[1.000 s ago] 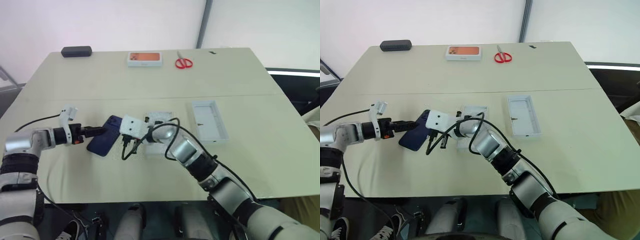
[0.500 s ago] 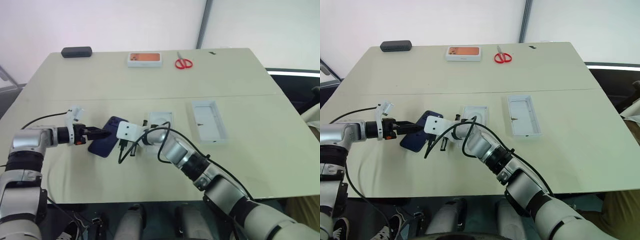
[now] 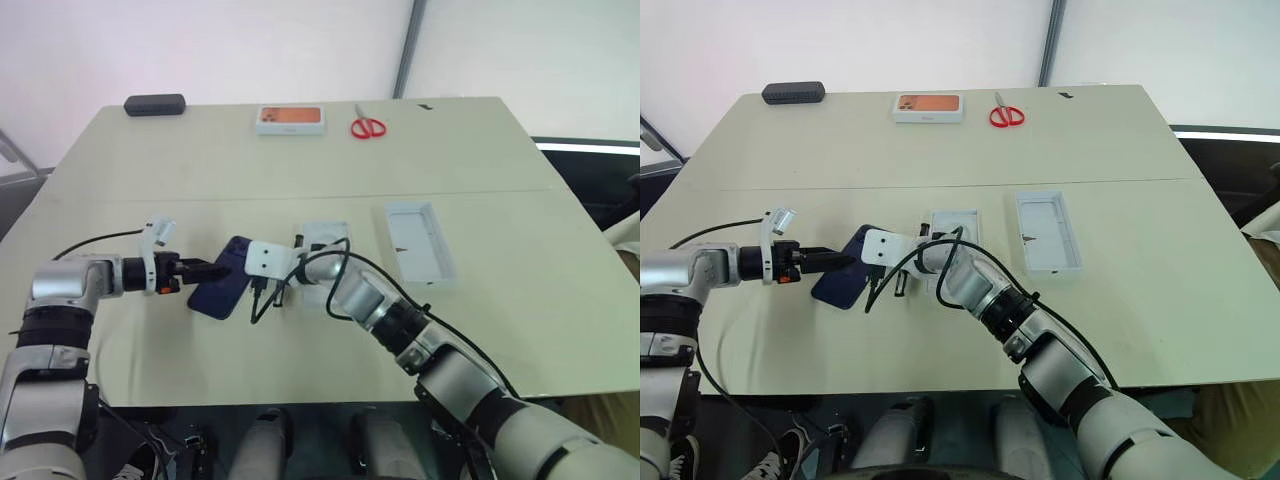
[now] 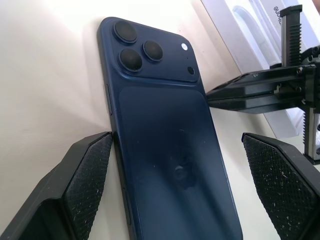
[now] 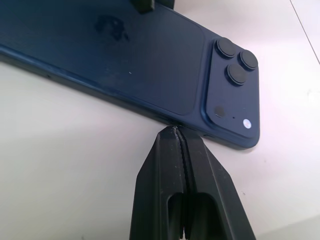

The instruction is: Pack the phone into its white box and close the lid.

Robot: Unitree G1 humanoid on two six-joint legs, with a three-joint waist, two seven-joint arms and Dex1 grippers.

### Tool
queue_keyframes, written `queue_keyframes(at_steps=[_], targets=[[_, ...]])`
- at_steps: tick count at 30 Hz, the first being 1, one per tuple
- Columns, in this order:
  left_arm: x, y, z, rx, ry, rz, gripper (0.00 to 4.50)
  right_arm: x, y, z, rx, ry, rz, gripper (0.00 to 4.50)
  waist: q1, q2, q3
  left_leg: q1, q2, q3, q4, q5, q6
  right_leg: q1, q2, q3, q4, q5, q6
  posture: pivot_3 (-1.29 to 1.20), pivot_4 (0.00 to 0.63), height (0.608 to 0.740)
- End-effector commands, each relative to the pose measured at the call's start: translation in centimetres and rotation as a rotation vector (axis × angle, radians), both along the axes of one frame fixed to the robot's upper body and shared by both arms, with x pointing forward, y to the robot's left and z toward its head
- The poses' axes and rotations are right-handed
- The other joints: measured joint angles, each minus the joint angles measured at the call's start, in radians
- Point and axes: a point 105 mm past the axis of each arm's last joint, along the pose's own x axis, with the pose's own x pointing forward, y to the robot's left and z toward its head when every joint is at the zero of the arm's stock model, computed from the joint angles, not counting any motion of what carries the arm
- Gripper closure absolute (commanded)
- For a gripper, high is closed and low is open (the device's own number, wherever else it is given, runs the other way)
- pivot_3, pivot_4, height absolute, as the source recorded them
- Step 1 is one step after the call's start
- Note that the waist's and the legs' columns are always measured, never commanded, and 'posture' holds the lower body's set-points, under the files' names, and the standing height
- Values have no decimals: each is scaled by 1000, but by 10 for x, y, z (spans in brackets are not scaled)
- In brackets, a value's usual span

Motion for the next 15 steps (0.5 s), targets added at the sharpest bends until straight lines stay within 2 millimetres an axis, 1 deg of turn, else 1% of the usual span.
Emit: queue_keyframes(at_steps=[1,4,8,15], targets=[[-16,-9,-32,-11,141,-19,126,-1,6,10,-19,-59,34,4467,0,0,0,0,0,0,0,0,0,0,0,0,0,0,0,0,150,740],[-20,-16,-31,-40,161,-35,126,-5,10,5,-10,-38,39,4467,-1,0,0,0,0,0,0,0,0,0,0,0,0,0,0,0,150,740],[-31,-24,-37,-49,185,-70,126,-5,15,6,24,-19,27,4467,-3,1,-1,1,1,0,0,0,0,0,0,1,0,0,0,0,150,740],[-31,-29,-34,-115,212,-27,126,-7,13,4,22,-7,32,4467,-1,2,-1,2,0,0,-1,0,0,2,0,1,0,0,0,0,150,740]])
